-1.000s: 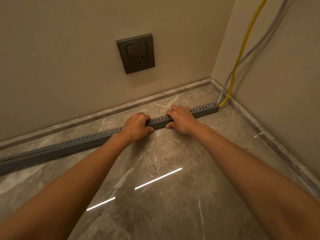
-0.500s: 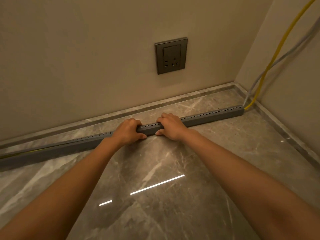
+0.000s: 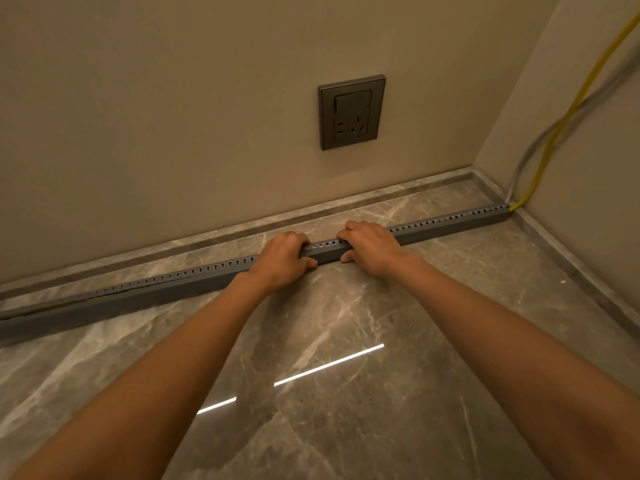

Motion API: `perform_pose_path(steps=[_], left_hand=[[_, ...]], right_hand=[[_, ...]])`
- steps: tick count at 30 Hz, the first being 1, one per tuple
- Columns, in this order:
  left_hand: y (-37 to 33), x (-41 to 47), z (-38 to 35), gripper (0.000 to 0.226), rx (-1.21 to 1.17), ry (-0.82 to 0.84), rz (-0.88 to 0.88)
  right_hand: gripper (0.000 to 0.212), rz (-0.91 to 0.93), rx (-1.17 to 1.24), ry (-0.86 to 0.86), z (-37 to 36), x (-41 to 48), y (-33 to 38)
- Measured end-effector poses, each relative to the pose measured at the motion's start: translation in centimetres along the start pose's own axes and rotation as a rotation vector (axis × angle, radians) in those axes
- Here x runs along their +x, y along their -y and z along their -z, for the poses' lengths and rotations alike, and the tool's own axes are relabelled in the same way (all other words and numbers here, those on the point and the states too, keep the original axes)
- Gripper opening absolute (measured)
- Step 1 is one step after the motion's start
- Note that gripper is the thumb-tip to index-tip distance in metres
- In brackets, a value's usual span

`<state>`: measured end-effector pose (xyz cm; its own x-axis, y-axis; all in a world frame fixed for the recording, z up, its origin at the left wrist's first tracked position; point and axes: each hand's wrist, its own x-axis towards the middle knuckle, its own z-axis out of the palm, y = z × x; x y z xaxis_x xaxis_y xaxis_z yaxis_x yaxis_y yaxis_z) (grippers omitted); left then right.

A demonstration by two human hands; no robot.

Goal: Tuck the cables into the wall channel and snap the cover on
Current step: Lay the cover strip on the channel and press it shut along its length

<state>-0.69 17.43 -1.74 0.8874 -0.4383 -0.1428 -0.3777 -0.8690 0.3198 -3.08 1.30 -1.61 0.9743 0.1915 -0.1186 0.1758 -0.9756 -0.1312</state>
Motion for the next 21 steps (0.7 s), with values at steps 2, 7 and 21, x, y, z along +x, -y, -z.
perform_pose_path(steps=[2,7,21], left_hand=[[0.1,0.1,0.0,0.035,0.000,-0.019,0.022],[-0.5,0.1,-0.4,0.031,0.056,-0.078,0.028],[0.5,0.0,-0.1,0.035,-0.006,-0.034,0.023]], right_hand=[[0.038,-0.007,0.026,0.005,0.1,0.1,-0.2],[0.035,-0.006,0.033,-0.006,-0.2,0.3,-0.3],[0.037,0.014,0.043,0.115,0.4,1.2,-0.6]])
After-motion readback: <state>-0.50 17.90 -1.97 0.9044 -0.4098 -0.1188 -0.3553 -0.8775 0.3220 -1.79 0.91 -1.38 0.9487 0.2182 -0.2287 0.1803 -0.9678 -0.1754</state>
